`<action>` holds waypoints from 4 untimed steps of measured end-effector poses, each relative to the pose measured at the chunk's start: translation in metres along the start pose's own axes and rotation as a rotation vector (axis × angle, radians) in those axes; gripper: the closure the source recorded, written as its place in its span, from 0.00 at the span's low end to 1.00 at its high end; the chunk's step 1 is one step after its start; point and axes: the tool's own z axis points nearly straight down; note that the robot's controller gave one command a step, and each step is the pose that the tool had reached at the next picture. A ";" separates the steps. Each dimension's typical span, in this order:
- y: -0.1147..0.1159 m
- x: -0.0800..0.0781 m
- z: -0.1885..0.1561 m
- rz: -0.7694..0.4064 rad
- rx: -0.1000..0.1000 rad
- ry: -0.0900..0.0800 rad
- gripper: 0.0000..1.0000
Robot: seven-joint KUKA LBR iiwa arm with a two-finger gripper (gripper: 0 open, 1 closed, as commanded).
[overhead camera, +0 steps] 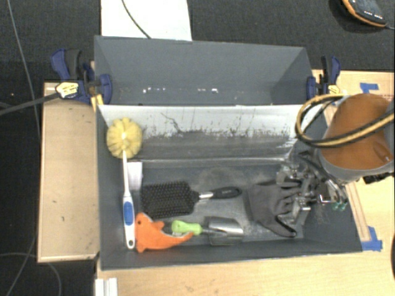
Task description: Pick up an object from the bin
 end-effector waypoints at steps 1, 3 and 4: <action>-0.055 -0.033 0.074 -0.323 0.000 0.001 0.00; -0.054 -0.034 0.072 -0.326 0.000 -0.006 0.00; -0.050 -0.014 0.071 -0.566 -0.006 -0.010 0.00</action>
Offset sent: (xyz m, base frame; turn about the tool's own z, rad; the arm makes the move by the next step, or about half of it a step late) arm 0.0115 -0.0548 -0.0727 -0.5684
